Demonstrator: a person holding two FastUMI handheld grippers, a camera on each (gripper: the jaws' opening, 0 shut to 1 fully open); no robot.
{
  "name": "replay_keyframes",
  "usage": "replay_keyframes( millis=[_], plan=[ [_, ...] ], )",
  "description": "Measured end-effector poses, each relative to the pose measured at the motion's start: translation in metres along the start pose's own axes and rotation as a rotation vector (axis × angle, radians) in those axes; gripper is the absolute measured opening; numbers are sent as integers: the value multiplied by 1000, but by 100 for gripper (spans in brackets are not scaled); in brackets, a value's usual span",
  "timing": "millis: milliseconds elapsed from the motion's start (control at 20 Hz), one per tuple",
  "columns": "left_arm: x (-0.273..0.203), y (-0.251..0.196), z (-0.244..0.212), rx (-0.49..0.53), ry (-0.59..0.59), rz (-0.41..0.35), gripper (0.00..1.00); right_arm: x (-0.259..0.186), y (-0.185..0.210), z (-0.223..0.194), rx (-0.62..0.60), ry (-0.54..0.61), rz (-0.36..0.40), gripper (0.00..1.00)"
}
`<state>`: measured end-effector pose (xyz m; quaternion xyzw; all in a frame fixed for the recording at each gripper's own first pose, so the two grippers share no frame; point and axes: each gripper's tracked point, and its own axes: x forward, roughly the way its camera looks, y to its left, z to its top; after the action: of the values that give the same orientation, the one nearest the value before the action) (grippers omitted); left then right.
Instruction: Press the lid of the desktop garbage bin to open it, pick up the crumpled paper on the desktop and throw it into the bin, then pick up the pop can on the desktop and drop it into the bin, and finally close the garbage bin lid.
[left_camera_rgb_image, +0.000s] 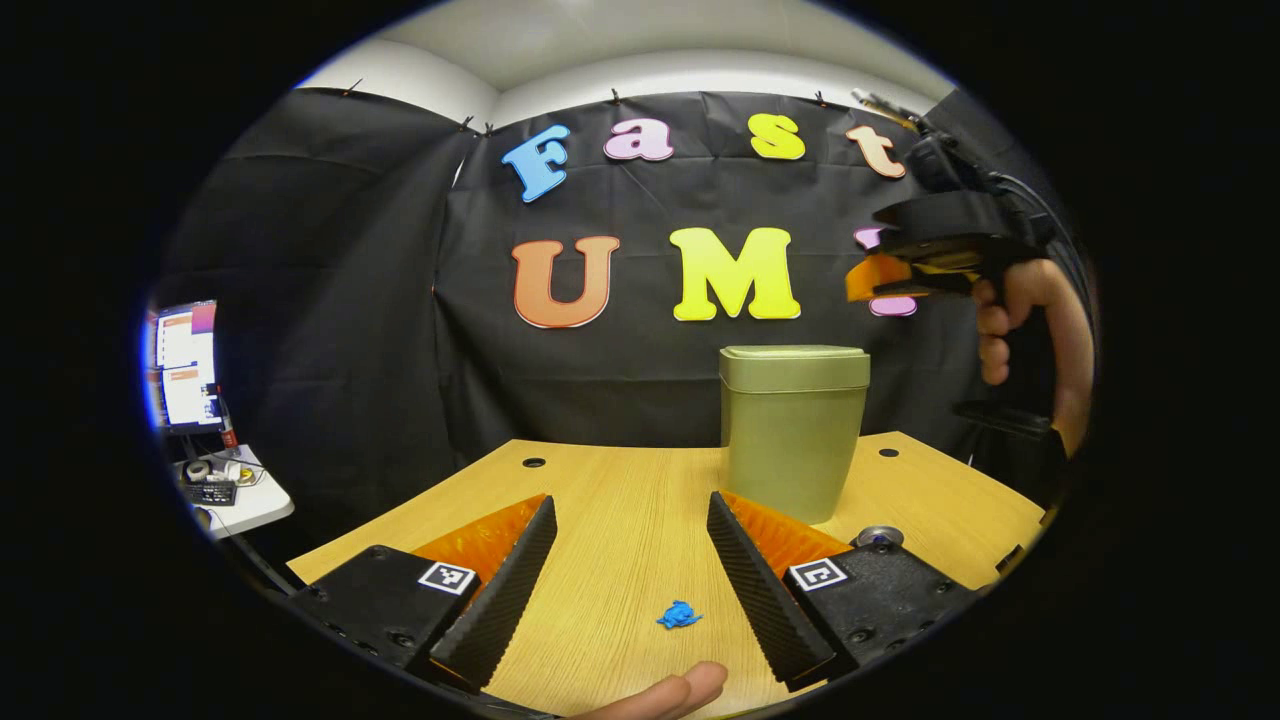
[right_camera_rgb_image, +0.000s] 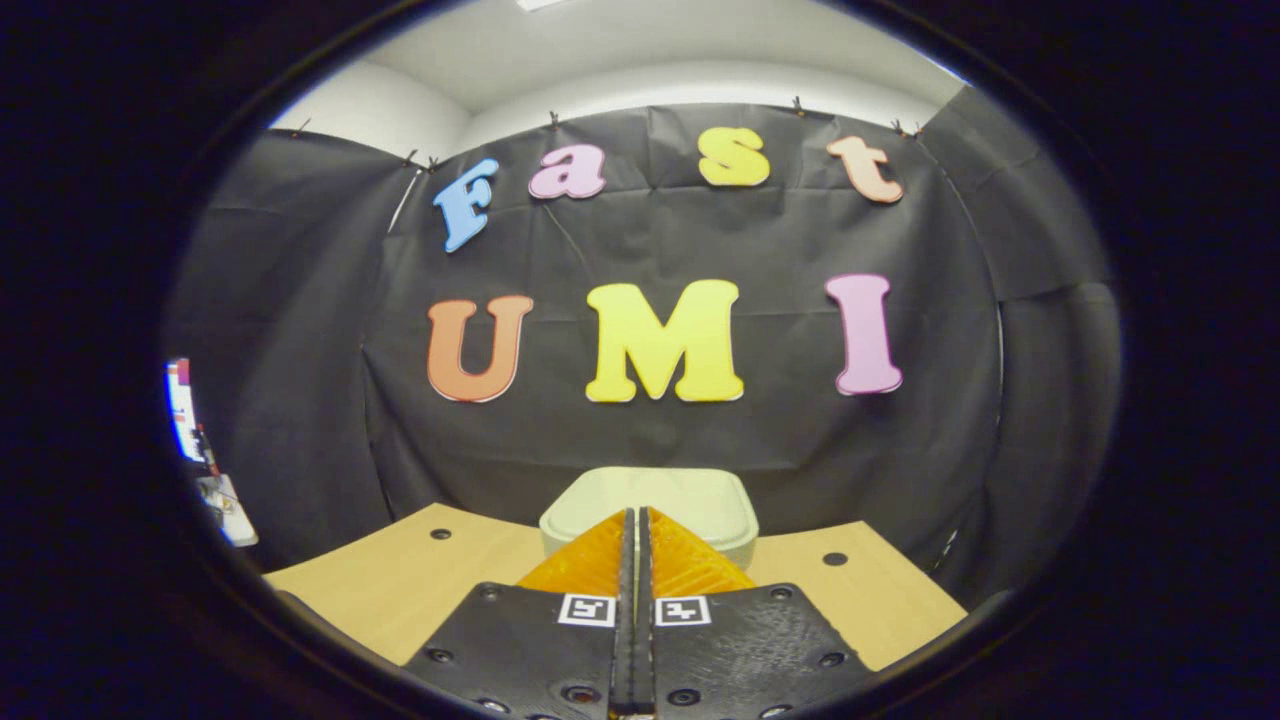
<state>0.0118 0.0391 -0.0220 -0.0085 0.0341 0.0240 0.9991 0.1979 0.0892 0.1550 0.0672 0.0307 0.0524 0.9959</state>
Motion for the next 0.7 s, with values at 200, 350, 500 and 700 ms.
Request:
replay_keyframes(
  millis=[200,350,500,700],
  plan=[
    [1,4,1,-15,-2,0,98,43,-1,-8,-13,38,-23,0],
    [0,5,3,-20,-7,-5,98,68,0,-15,-39,62,-33,0],
    [3,7,0,-19,-2,-12,98,89,-9,-19,-62,63,-75,0],
    [6,13,1,-15,-1,-1,98,99,-15,-35,-31,113,-82,0]
  ],
)
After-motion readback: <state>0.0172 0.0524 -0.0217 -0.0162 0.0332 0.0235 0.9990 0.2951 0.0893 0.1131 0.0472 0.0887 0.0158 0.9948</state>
